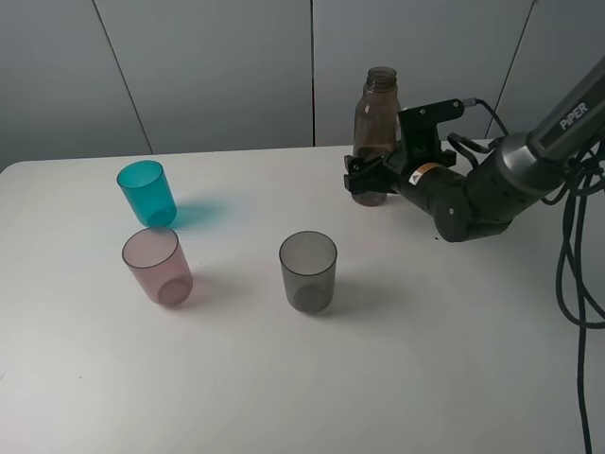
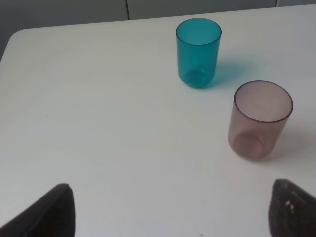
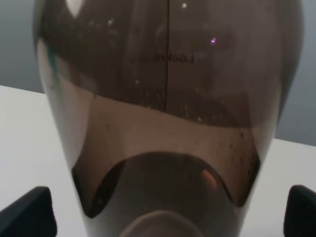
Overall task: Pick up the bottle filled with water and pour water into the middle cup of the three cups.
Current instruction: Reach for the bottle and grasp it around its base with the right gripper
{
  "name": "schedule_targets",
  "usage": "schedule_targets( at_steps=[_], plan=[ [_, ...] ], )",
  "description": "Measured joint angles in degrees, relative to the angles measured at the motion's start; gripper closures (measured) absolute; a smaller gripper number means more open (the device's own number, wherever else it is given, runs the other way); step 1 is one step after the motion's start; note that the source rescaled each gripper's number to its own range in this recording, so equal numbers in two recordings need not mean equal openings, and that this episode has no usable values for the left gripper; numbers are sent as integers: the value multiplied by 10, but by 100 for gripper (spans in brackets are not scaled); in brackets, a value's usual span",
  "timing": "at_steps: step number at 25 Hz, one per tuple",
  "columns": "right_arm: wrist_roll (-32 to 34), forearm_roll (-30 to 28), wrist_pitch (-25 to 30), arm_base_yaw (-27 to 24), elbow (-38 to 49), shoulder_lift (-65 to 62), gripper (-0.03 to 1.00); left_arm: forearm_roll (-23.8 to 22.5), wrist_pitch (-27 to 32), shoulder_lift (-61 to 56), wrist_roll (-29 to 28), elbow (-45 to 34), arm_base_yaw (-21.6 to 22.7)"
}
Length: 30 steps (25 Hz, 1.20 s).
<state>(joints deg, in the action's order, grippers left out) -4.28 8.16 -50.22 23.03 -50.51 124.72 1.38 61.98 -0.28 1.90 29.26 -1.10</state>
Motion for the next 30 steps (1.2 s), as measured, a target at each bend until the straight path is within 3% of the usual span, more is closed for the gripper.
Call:
schedule_targets(
  at_steps=[30],
  plan=[
    [50, -1, -45, -1, -68, 58, -3, 0, 0, 0, -2, 0, 0]
  ],
)
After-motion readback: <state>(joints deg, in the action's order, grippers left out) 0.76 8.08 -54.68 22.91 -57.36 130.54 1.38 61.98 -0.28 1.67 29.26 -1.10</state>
